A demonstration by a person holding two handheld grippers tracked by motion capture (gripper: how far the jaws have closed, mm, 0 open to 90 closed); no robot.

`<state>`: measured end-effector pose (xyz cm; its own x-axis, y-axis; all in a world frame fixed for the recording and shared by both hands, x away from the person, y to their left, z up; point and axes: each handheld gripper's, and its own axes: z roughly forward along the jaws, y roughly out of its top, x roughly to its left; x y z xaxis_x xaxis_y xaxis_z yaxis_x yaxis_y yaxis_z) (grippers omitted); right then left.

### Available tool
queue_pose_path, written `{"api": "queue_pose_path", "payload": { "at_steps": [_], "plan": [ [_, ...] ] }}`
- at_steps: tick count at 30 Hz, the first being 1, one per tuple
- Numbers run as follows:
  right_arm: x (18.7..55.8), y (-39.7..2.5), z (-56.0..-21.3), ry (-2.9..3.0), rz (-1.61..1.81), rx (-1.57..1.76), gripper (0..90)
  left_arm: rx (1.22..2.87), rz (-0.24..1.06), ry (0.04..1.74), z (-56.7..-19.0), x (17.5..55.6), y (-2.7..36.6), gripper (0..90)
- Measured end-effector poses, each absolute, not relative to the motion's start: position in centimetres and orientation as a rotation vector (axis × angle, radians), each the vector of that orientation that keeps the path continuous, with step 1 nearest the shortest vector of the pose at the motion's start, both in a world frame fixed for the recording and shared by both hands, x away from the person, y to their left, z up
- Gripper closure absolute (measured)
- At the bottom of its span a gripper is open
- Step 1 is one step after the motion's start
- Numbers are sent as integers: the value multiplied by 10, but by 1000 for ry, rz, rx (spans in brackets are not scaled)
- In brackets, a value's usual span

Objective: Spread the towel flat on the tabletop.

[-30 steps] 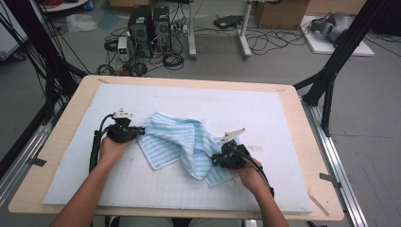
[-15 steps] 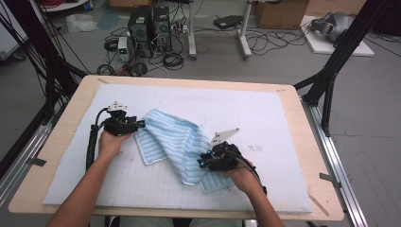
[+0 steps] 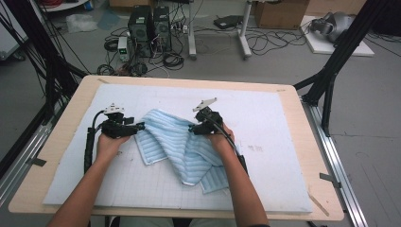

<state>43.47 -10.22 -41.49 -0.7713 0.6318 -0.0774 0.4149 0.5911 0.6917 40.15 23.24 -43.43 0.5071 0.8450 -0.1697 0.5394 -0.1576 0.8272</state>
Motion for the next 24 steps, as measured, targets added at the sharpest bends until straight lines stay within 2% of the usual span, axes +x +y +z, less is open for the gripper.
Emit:
{"api": "queue_pose_path", "payload": {
  "at_steps": [2, 3, 6, 7, 16, 24],
  "plan": [
    [448, -97, -422, 2528, 941, 850, 623, 1834, 417, 1151, -434, 401, 232, 405],
    [448, -97, -422, 2528, 941, 850, 623, 1835, 419, 1150, -434, 401, 232, 405],
    [452, -100, -426, 2592, 842, 818, 856, 1835, 421, 1149, -433, 401, 232, 404],
    [451, -109, -424, 2571, 823, 845, 873, 1832, 421, 1149, -433, 400, 232, 402],
    [449, -157, -408, 2439, 752, 1005, 873, 1832, 408, 1151, -434, 400, 228, 397],
    [449, -200, -416, 2295, 440, 1167, 869, 1846, 394, 1127, -435, 399, 221, 397]
  ]
}}
